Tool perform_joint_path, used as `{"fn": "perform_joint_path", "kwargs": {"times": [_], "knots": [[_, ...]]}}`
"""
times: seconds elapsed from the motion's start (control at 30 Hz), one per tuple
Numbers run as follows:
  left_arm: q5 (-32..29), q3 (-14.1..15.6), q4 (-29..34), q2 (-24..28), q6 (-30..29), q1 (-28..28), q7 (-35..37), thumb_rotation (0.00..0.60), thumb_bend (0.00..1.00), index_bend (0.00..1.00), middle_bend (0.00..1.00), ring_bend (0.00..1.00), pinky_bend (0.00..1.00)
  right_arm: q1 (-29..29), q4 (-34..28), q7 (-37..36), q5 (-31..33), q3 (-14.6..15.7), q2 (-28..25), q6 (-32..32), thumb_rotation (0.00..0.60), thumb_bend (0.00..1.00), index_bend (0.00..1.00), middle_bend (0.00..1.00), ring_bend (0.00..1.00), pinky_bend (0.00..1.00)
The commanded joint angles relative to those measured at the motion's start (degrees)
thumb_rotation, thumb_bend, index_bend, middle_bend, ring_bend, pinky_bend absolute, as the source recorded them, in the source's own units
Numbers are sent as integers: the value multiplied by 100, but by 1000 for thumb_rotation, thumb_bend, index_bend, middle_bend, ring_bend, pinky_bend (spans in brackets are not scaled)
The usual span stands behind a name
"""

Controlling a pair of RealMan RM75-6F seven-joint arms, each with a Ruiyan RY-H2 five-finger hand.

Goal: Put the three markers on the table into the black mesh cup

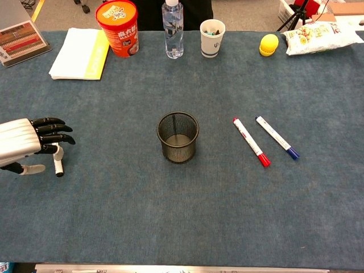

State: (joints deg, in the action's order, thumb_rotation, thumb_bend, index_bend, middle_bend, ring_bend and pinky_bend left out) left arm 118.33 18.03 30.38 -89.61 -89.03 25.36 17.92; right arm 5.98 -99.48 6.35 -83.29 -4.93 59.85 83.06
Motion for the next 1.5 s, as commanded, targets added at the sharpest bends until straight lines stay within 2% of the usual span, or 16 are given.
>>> {"fn": "perform_joint_path", "kwargs": {"times": [0.03, 0.4, 1.5], "knots": [[-7, 41, -14, -42, 54, 40, -25, 600, 229, 442, 224, 123, 163, -2, -8, 12, -4, 6, -6, -1, 600, 94, 178, 257, 100, 193], [-38, 180, -128, -112, 92, 118, -95, 600, 229, 442, 224, 122, 163, -19, -39, 45, 29, 7, -23, 6, 600, 94, 178, 257, 100, 193], [-219, 354, -382, -369, 103, 102, -24, 600, 229, 480, 224, 122, 163, -89, -22, -13, 41, 33, -55, 55, 600, 94, 178, 257, 100, 193]]}}
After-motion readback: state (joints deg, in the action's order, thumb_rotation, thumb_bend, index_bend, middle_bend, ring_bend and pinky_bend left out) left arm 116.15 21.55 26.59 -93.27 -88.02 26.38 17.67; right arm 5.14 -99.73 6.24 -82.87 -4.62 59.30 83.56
